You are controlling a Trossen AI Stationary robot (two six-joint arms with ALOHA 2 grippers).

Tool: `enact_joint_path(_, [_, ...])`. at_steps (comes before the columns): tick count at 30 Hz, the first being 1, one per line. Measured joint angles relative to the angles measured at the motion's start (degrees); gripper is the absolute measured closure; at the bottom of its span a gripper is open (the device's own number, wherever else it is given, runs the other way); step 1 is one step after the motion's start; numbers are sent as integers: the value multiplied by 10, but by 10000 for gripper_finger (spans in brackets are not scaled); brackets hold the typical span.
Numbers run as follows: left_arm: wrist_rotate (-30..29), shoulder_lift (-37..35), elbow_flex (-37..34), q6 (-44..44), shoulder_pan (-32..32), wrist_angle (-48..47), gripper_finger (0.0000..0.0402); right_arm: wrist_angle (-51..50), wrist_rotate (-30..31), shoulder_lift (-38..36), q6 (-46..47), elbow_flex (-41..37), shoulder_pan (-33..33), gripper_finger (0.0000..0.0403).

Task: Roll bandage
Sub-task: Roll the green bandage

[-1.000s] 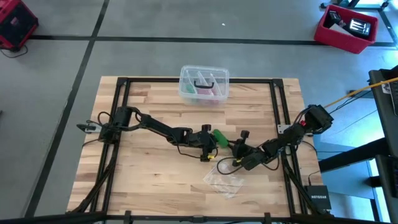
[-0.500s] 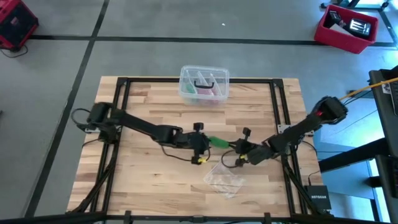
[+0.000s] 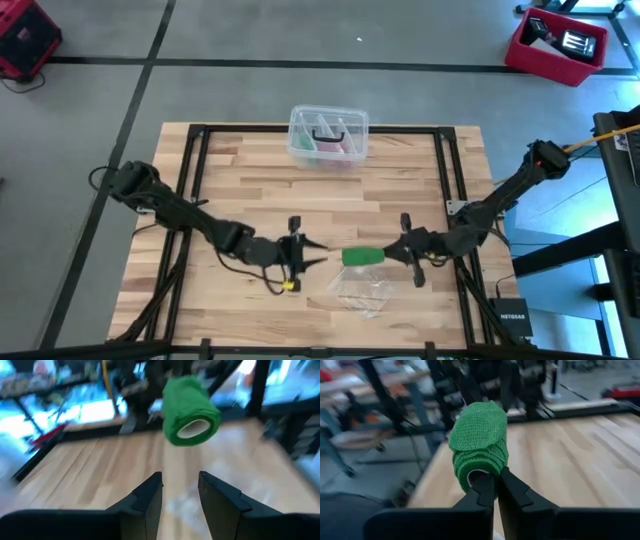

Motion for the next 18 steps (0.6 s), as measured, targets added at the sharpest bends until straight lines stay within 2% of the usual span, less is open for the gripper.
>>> enact_joint_path(5, [1,24,-1,4,-41,116,281,91,-10,37,-5,0,33,394])
enact_joint_path(8, [-1,34,-1,-13,-53,152,281,119,-15,69,-7,12,44,394])
enact_joint_path(14, [-11,70,15,-14,-51,190,281,116,-29,137,-44,69,46,395])
enact_joint_path(18, [-13,87,35,8,-54,186,281,83,-21,149,-65,102,46,393])
